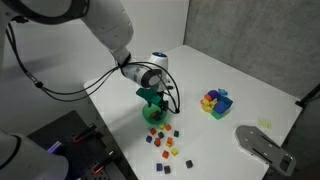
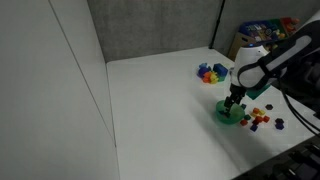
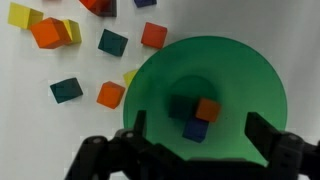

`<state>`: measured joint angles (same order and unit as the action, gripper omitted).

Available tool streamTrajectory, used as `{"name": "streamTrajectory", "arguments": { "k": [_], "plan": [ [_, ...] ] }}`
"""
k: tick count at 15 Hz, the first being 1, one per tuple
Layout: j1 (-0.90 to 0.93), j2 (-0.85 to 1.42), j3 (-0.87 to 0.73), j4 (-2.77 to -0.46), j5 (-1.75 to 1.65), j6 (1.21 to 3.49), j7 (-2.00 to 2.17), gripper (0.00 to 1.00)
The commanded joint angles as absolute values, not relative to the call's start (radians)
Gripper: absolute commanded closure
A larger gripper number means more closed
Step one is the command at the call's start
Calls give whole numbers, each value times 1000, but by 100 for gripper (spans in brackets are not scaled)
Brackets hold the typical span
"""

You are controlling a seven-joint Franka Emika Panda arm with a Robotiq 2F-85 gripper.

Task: Pick up the orange and green blocks from the green bowl simultaneously and put them on the table

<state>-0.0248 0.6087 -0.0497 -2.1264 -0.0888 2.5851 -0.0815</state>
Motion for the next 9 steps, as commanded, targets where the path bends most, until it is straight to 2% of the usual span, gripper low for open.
{"name": "streamTrajectory", "arguments": {
  "k": [1,9],
  "plan": [
    [-32,686,-41,-2055,-95,2589,-93,0],
    [-13,803,-46,-1995,-102,2646,-82,0]
  ]
}}
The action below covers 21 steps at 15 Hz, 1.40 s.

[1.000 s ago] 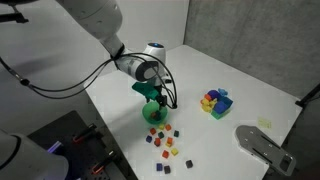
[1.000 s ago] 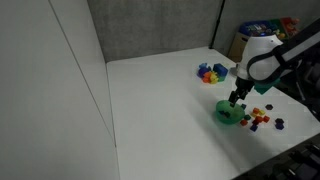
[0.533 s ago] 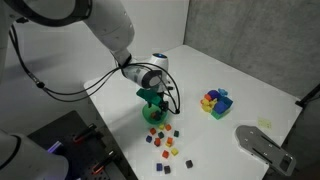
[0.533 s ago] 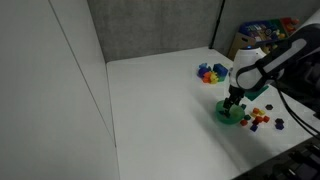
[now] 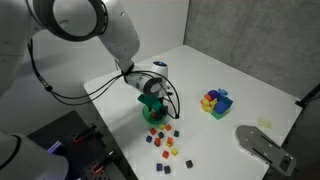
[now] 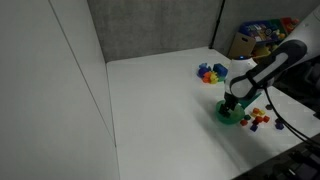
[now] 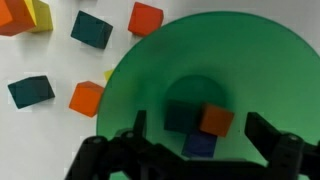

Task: Pick up the orange and green blocks from the green bowl simultaneously and put them on the table

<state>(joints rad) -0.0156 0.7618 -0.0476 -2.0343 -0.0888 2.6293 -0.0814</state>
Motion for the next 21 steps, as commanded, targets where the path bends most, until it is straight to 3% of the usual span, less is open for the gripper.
{"name": "streamTrajectory", "arguments": {
  "k": [1,2,4,9,21],
  "plan": [
    [-9,815,-48,-1990,-104,2651,-81,0],
    [-8,822,-49,-1985,-104,2656,-81,0],
    [-5,832,-52,-1980,-106,2661,-81,27],
    [4,805,-62,-1999,-110,2657,-74,68],
    [-22,567,-60,-2129,-97,2568,-89,69]
  ]
}}
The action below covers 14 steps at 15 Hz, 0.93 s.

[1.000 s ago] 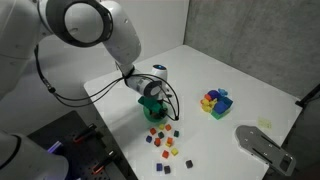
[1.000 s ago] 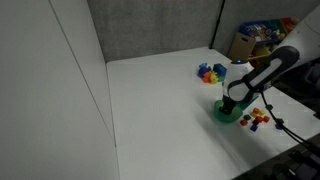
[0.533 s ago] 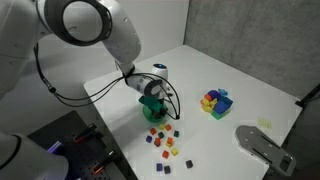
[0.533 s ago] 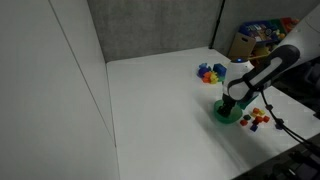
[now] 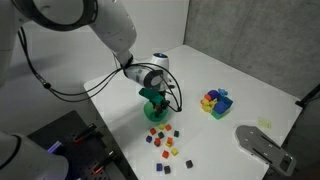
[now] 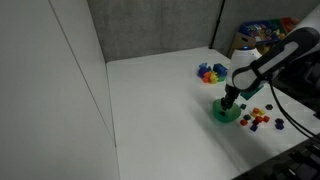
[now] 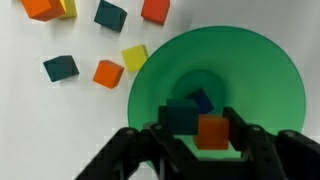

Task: Pick up the orange and green blocks from the green bowl simultaneously and put them on the table

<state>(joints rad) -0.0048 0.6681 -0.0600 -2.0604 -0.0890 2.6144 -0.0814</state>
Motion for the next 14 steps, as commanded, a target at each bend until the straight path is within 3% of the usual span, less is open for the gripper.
{"name": "streamTrajectory", "arguments": {
  "k": [1,6,14],
  "plan": [
    [-29,544,-67,-2142,-98,2555,-89,69],
    [-81,449,-125,-2186,-111,2497,-87,69],
    [-197,502,-186,-2171,-99,2481,-100,69]
  ]
}}
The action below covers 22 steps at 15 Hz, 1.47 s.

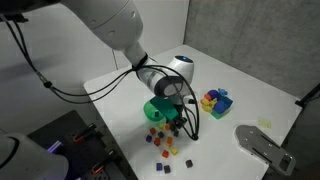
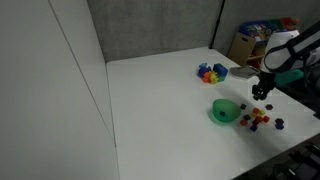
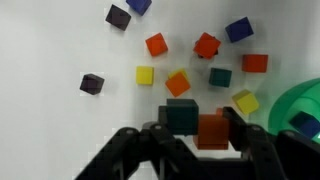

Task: Pick up the orange and green blocks from the green bowl simultaneously and put them on the table

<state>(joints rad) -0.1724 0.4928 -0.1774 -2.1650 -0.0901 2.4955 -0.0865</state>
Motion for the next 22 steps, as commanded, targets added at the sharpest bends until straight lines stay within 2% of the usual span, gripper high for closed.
{"name": "streamTrajectory", "arguments": {
  "k": [1,13,22],
  "plan": [
    [-204,512,-192,-2174,-102,2483,-97,69],
    [-258,662,-229,-2187,-110,2514,-105,69],
    [-231,686,-227,-2207,-128,2616,-111,69]
  ]
}}
